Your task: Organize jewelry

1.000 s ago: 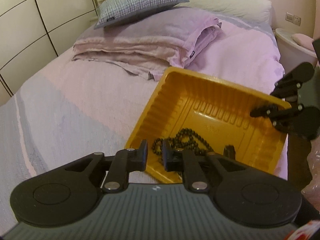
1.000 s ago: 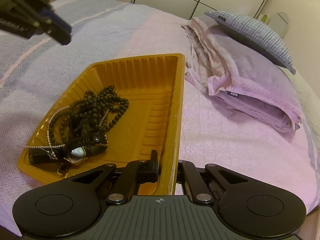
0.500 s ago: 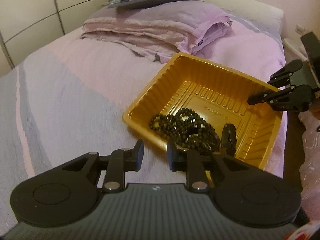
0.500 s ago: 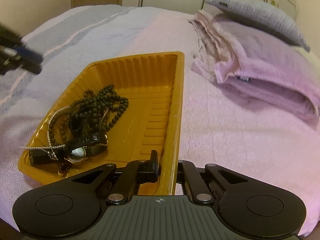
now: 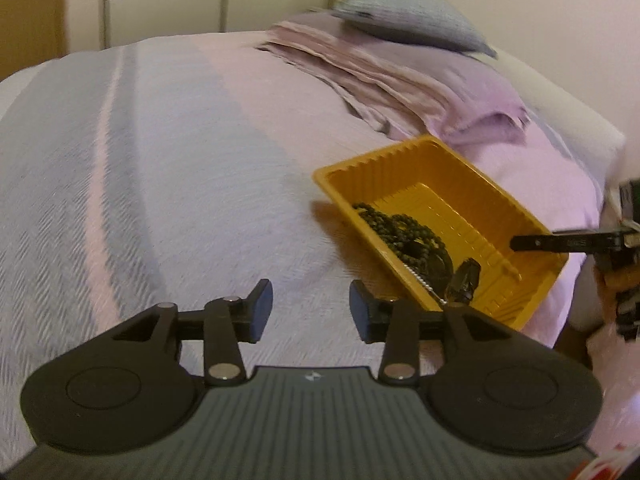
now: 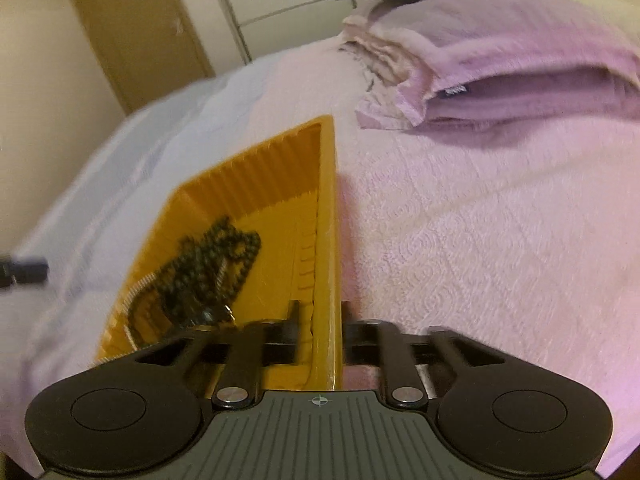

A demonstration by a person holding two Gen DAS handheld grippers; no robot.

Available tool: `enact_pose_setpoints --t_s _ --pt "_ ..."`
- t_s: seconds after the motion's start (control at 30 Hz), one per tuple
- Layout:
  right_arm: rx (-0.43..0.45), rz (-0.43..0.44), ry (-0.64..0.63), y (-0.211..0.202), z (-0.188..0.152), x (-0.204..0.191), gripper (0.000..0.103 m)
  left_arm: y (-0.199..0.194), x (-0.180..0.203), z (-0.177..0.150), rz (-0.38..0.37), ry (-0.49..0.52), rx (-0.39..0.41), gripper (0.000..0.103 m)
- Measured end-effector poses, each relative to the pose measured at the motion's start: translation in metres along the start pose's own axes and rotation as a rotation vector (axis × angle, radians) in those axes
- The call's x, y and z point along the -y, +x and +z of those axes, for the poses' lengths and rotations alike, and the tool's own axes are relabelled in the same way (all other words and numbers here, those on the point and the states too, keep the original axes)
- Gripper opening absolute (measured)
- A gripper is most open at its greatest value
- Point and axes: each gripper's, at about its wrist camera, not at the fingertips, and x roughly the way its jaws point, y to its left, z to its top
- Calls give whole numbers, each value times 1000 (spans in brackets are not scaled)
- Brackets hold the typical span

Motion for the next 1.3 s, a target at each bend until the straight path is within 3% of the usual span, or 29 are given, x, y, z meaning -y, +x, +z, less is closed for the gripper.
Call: enact_pose_setpoints --t_s 0.07,0.13,0.2,0.33,0.4,0.6,0.8,0.93,1.0,1.3 --pt "43 34 66 -9 1 8 66 -5 -5 -6 28 -33 10 47" --pt "78 50 145 -17 1 16 67 -9 -9 -11 45 -72 21 59" --pt "116 41 242 -28 3 24 68 -13 -13 -17 65 -99 33 79" --pt "192 -21 382 -53 3 20 70 -19 -17 -31 83 -147 42 92" --pt "209 -49 393 -64 1 6 77 -22 -16 -38 93 -170 36 98" --pt "132 -105 236 -73 -9 -62 83 -33 -8 -59 130 -214 26 103" --pt "50 -213 -20 -65 -33 -137 83 -52 5 -79 174 -231 26 103" --pt "14 -174 -91 -60 -60 -164 83 -64 12 -92 221 -274 25 103" --pt "-6 -194 -129 -56 -68 -175 83 -70 15 -98 237 -295 28 103" --pt "-20 -220 -164 -60 -85 -197 83 -90 27 -123 233 -310 41 103"
